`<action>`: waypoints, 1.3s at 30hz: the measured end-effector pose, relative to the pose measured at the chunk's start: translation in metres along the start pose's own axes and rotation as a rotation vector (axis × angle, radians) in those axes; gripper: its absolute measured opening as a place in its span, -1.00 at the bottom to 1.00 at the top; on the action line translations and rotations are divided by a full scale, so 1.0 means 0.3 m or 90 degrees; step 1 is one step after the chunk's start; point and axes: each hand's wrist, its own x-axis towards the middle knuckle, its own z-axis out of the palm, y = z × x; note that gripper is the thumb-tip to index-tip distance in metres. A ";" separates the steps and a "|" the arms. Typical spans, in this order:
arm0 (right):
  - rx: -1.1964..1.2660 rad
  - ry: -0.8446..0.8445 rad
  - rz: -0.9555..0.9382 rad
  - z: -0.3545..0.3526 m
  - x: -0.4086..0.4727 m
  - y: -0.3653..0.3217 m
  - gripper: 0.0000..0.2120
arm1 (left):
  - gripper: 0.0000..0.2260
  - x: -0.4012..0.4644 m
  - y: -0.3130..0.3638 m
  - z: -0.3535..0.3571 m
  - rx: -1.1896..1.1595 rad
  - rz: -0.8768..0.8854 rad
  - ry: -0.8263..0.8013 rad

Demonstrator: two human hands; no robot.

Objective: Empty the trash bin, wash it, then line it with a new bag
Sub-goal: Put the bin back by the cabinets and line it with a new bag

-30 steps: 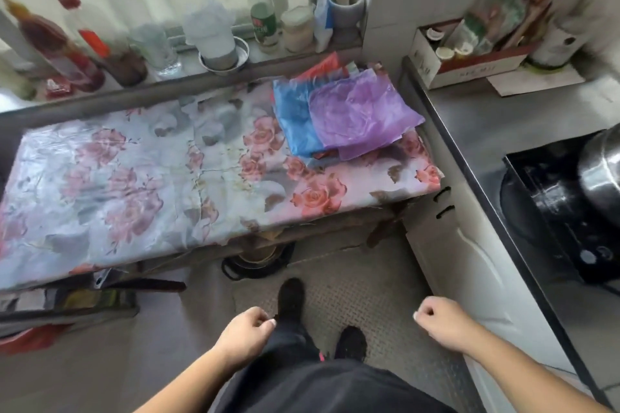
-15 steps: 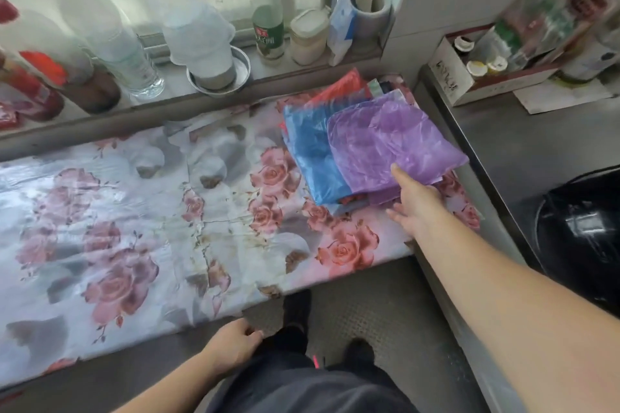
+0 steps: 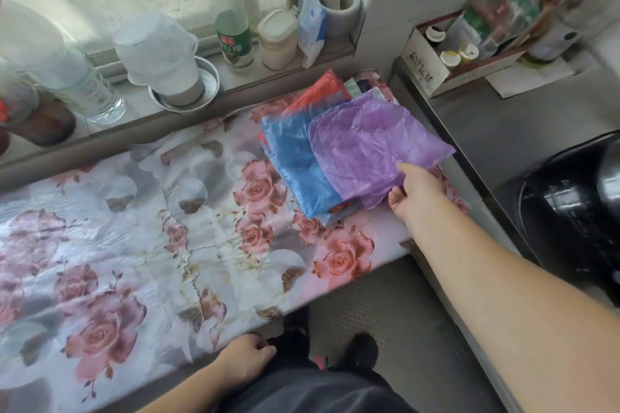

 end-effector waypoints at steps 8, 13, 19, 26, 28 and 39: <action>-0.135 -0.029 0.115 0.032 0.000 0.041 -0.58 | -0.81 0.001 -0.013 -0.002 0.007 0.000 0.008; -0.112 -0.067 0.011 0.060 -0.028 0.029 -0.81 | -0.79 -0.005 -0.021 0.001 0.009 0.004 0.006; -0.024 -0.072 -0.121 0.081 -0.086 -0.030 -0.77 | -0.79 -0.012 -0.009 -0.007 0.017 0.006 -0.009; 0.025 -0.083 -0.199 0.026 -0.127 -0.066 -0.59 | -0.82 -0.024 0.008 -0.014 0.073 0.030 -0.039; 0.002 -0.074 -0.199 -0.030 -0.125 -0.073 -0.62 | -0.84 -0.027 0.022 -0.020 0.102 0.056 -0.049; -0.061 -0.017 -0.131 -0.598 -0.114 0.230 -0.93 | -0.74 -0.001 0.101 0.037 0.251 0.098 -0.089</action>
